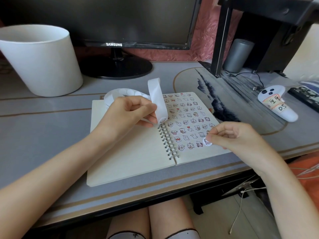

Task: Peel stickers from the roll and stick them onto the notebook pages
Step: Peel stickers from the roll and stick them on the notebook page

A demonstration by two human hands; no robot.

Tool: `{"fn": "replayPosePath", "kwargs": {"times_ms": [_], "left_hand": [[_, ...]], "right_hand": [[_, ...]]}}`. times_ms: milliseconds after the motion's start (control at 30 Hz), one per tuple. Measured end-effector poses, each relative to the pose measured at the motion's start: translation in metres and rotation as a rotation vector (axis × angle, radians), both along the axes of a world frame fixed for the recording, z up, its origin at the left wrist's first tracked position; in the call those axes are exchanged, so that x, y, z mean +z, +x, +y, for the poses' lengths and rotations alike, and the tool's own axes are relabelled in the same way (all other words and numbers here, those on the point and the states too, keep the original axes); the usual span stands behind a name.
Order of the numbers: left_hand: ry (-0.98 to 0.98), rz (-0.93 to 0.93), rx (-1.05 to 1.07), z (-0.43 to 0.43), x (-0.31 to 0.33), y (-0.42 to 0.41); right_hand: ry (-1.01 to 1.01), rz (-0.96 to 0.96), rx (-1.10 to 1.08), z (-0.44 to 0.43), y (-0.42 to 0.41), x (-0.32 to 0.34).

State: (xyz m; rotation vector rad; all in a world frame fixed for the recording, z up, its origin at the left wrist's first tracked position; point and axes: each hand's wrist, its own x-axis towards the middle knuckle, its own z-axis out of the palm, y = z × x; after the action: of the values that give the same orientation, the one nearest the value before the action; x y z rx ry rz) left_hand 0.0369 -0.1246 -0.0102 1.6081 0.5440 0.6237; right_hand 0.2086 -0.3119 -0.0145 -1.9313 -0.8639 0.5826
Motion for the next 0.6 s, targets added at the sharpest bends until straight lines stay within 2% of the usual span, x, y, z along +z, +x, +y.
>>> {"fn": "replayPosePath", "kwargs": {"times_ms": [600], "left_hand": [[0.005,0.001,0.001,-0.0004,0.0002,0.0]], "right_hand": [[0.012,-0.111,-0.037,0.0011,-0.0012,-0.0068]]}}
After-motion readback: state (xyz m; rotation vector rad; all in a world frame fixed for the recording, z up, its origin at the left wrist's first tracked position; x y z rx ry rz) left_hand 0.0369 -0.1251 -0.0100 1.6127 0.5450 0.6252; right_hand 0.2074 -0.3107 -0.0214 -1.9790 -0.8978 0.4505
